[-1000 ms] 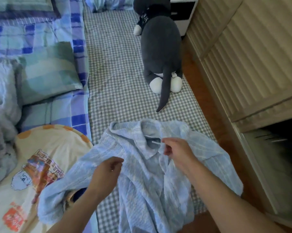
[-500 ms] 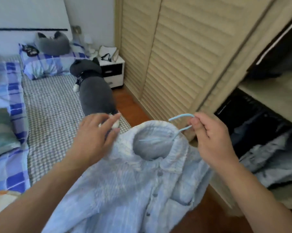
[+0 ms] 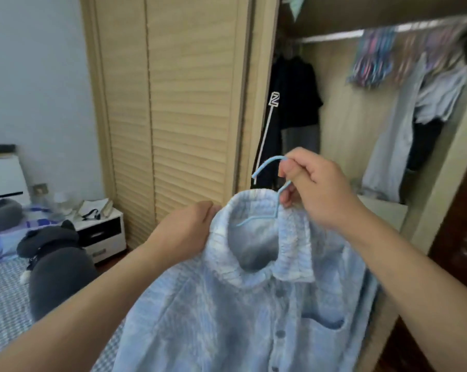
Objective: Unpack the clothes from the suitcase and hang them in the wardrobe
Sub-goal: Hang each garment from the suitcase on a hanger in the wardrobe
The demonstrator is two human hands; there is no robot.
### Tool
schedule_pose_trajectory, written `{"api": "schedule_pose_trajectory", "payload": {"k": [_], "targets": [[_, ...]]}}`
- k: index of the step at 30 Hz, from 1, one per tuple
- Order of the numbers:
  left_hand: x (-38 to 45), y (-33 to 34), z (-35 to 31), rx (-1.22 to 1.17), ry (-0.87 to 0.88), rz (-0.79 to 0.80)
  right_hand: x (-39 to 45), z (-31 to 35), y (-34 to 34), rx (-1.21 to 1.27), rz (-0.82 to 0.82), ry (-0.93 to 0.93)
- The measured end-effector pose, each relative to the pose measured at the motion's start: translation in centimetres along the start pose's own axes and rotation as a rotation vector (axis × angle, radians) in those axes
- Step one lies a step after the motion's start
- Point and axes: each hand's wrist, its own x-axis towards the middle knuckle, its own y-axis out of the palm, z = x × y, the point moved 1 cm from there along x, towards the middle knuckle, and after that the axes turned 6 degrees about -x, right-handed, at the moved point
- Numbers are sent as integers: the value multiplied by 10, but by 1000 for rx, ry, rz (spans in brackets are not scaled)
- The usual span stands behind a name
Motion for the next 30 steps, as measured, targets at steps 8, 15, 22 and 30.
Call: {"api": "schedule_pose_trajectory", "payload": {"k": [8,15,22,30], "targets": [[7,34,-101,151,415,63,-21,-17,-95,-272,-307,41],[41,60,-162,243,568,13,-25,0,-131,-173,-238,17],[66,63,-176,-32,549,-203,-73,-62,-160,-622,72,252],[92,64,-167,22,681,-177,-101,-62,-199,-397,96,290]]}}
